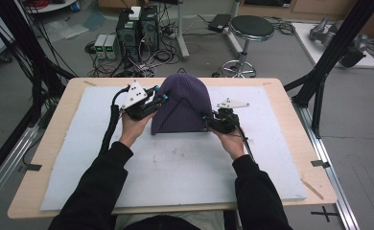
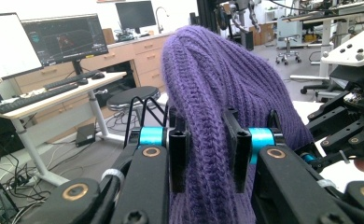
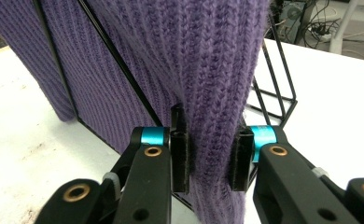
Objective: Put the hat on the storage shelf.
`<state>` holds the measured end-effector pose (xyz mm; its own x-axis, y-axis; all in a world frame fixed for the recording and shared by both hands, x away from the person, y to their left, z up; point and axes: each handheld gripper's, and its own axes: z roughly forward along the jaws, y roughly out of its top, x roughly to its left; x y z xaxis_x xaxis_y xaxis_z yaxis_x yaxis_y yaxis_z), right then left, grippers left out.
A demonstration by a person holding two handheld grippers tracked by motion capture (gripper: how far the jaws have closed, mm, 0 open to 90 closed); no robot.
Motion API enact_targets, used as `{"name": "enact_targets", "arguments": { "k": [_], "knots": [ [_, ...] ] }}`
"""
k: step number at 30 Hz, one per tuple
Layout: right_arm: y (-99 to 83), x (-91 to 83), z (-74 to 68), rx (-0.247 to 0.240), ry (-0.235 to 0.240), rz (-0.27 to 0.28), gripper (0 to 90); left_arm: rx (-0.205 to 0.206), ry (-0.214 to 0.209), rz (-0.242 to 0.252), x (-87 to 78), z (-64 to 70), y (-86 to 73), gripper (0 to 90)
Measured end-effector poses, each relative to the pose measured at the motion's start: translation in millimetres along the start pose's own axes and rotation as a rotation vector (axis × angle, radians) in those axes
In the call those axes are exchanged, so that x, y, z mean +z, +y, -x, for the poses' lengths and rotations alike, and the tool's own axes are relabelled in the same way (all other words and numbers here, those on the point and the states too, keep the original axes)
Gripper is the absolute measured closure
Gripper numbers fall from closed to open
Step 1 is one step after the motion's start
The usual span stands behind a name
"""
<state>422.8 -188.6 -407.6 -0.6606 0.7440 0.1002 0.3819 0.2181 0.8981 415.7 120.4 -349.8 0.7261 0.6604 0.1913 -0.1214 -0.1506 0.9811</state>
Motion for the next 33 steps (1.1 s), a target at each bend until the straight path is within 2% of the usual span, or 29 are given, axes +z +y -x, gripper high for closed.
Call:
{"name": "enact_targets", "arguments": {
  "k": [3,5,9,13,16,17,18,22,24,25,28,30,33],
  "knots": [
    [-0.3,0.0,0.8,0.004,-0.002,-0.003,74.5,-0.006,-0.008,0.002,1.1,0.6,-0.9,74.5],
    [-1.2,0.2,2.8,0.027,0.0,-0.013,73.8,-0.017,-0.016,-0.001,1.9,0.8,-1.7,73.2],
    [-1.6,-0.3,4.5,0.039,0.009,-0.01,73.4,-0.021,-0.01,-0.005,1.8,1.3,-1.4,72.3],
    [-1.4,-0.4,4.0,0.042,0.018,-0.011,69.4,-0.082,-0.015,0.001,0.2,-1.8,-1.1,66.3],
    [-0.8,-1.7,4.8,0.05,0.035,-0.01,60.7,-0.117,-0.016,0.002,-0.9,-3.6,-0.8,59.0],
    [0.3,-4.0,6.0,0.059,0.052,0.002,52.2,-0.127,-0.012,0.003,-0.8,-4.0,-0.9,52.2],
    [0.3,-4.0,6.0,0.059,0.052,0.002,52.2,-0.136,-0.009,0.001,-0.8,-4.1,-1.0,52.2],
    [1.9,-6.4,6.8,0.076,0.094,0.022,39.0,-0.17,-0.025,0.005,-0.4,-4.9,-1.8,43.0],
    [2.4,-6.5,6.3,0.072,0.106,0.026,25.9,-0.174,-0.03,0.011,-0.1,-4.1,-1.7,36.9],
    [2.9,-6.4,4.9,0.063,0.09,0.034,17.5,-0.176,-0.032,0.012,0.0,-3.8,-1.6,33.9],
    [5.9,-9.9,0.4,0.046,0.027,0.08,4.2,-0.175,-0.03,0.005,-0.2,-3.8,-1.4,28.4],
    [6.9,-11.2,-0.6,0.056,0.014,0.099,0.7,-0.182,-0.026,0.0,-1.0,-4.4,-0.8,26.9],
    [9.8,-17.6,-0.7,0.059,-0.002,0.138,0.7,-0.187,-0.023,0.002,-3.0,-5.3,0.9,24.9]
  ]
}}
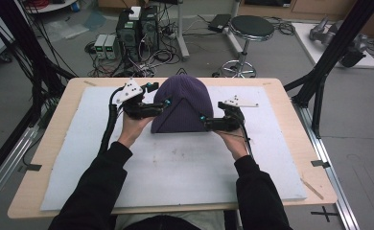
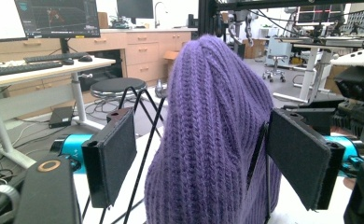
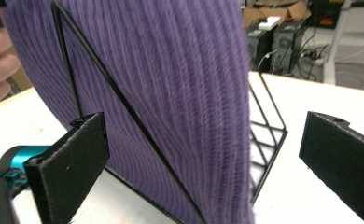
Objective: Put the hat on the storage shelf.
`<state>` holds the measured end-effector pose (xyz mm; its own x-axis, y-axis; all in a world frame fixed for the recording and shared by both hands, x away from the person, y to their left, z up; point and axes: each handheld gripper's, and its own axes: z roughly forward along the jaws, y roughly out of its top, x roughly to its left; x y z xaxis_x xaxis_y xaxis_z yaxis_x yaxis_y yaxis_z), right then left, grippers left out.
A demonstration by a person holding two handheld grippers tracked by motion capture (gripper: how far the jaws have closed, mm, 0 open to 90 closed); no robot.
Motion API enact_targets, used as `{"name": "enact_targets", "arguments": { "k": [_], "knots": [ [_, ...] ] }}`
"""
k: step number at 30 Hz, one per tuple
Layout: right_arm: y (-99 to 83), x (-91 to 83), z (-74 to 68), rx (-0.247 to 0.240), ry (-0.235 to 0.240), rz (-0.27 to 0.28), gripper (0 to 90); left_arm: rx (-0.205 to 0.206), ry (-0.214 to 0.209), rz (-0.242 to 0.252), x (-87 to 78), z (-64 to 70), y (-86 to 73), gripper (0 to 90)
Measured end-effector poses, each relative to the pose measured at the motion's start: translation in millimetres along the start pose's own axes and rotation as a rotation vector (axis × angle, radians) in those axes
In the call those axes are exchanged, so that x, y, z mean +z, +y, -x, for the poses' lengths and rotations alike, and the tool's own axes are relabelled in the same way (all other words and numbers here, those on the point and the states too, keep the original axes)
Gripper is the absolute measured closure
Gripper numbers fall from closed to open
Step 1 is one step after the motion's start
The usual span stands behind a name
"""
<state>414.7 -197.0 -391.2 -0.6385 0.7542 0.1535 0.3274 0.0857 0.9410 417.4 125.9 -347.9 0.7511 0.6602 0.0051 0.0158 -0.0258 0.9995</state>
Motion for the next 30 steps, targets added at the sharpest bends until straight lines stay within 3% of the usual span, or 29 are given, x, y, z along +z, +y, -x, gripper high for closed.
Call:
{"name": "enact_targets", "arguments": {
  "k": [6,14,20,30],
  "knots": [
    [4.5,-8.0,-0.9,-0.003,-0.019,0.034,0.7,-0.017,0.016,-0.004,-3.1,-0.7,2.6,23.6],
    [11.9,-22.8,-4.6,-0.017,-0.06,0.097,0.7,0.009,0.017,0.008,-12.3,4.1,10.2,23.1],
    [15.5,-34.2,-0.7,0.004,-0.072,0.129,0.7,0.018,0.032,0.014,-21.9,4.8,14.8,22.7],
    [19.9,-54.0,1.7,0.002,-0.096,0.176,0.8,0.021,0.1,0.046,-50.9,5.7,16.2,22.6]
  ]
}}
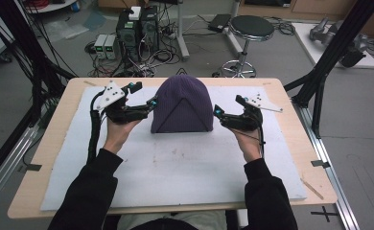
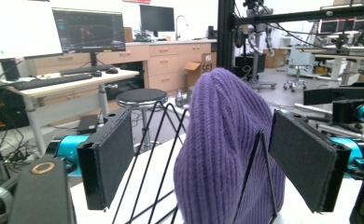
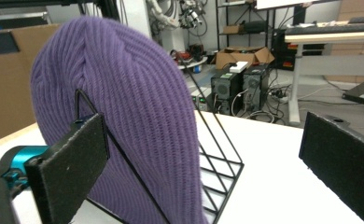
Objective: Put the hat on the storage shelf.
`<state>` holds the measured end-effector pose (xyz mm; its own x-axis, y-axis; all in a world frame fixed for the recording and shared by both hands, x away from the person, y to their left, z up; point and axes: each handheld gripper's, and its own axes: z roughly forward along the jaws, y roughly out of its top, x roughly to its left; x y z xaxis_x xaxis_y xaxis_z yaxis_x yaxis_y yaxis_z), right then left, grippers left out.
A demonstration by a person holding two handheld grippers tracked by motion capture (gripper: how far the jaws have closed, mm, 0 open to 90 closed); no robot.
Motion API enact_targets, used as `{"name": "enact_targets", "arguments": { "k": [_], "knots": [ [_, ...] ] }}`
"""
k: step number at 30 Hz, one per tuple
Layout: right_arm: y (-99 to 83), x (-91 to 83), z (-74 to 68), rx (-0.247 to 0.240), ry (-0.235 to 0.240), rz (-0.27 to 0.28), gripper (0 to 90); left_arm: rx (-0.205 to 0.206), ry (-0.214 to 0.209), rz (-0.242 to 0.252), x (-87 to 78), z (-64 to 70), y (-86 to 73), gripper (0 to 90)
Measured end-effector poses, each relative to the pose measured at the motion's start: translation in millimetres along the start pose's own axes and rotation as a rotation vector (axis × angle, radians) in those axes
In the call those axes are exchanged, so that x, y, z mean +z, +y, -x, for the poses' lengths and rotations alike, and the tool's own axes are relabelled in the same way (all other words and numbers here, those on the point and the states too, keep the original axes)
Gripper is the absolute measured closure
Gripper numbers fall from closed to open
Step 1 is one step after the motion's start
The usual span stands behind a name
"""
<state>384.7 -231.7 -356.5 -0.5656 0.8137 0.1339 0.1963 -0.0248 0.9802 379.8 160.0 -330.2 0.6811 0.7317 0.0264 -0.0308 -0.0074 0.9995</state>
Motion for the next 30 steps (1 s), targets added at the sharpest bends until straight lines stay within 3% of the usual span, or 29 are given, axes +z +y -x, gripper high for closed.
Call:
{"name": "enact_targets", "arguments": {
  "k": [13,30],
  "knots": [
    [7.0,-26.5,5.6,-0.018,-0.019,0.025,0.8,-0.028,0.096,0.009,-35.7,-10.7,-12.5,22.4],
    [1.1,-62.2,25.0,-0.024,-0.107,0.03,0.7,-0.04,0.176,0.002,-82.0,-28.4,-14.3,21.9]
  ]
}}
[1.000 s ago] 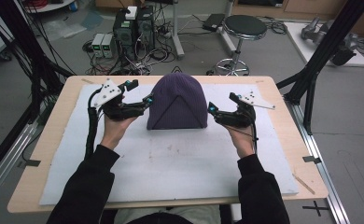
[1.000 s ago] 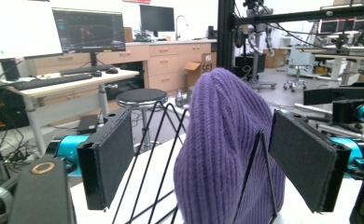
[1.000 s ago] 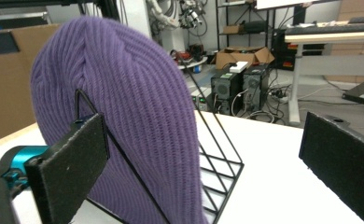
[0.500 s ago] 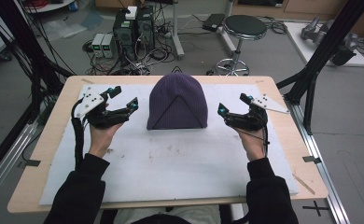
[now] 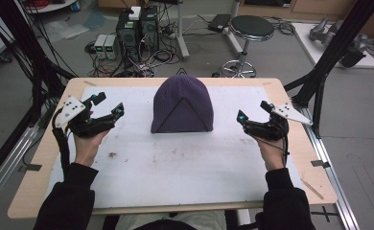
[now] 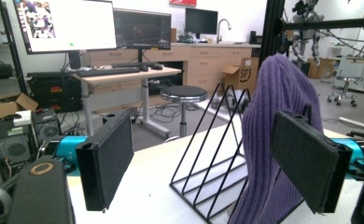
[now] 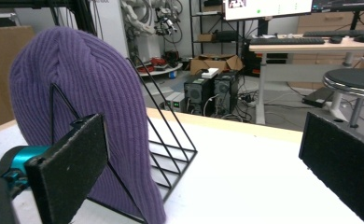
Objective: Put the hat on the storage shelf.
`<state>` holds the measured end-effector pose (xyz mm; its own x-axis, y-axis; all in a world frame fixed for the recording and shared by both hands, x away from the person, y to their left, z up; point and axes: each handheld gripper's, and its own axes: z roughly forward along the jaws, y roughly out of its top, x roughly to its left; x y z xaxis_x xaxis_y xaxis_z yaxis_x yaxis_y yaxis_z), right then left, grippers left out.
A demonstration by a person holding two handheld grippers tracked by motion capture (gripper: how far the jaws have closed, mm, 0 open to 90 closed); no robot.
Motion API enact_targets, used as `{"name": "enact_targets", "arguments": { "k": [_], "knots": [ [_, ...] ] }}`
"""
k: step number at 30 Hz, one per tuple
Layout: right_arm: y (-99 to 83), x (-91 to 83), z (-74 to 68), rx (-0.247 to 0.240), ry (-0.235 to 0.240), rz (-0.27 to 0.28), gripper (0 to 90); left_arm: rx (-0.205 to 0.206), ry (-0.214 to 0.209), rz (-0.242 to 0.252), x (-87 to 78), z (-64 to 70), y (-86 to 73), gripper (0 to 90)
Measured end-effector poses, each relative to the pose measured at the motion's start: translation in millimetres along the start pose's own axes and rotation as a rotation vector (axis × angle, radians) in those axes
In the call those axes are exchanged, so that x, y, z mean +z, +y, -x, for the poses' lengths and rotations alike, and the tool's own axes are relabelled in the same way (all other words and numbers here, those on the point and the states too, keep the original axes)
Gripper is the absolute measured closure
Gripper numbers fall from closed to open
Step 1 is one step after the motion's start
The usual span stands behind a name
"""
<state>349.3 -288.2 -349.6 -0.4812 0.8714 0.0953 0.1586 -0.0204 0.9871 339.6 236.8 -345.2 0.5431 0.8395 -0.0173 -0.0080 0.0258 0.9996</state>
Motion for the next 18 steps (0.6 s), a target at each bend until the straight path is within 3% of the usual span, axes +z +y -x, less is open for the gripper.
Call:
{"name": "enact_targets", "arguments": {
  "k": [4,11,18],
  "knots": [
    [-1.6,-7.5,3.7,-0.014,-0.017,0.003,0.8,0.007,0.007,-0.008,-6.4,-1.1,-2.2,21.5],
    [-1.2,-21.8,8.2,0.004,-0.038,0.009,0.8,0.009,0.02,-0.024,-21.3,-4.0,-8.2,20.6],
    [-10.8,-41.0,15.2,-0.013,-0.065,-0.052,0.8,0.002,0.039,-0.046,-43.8,-6.8,-19.7,20.4]
  ]
}}
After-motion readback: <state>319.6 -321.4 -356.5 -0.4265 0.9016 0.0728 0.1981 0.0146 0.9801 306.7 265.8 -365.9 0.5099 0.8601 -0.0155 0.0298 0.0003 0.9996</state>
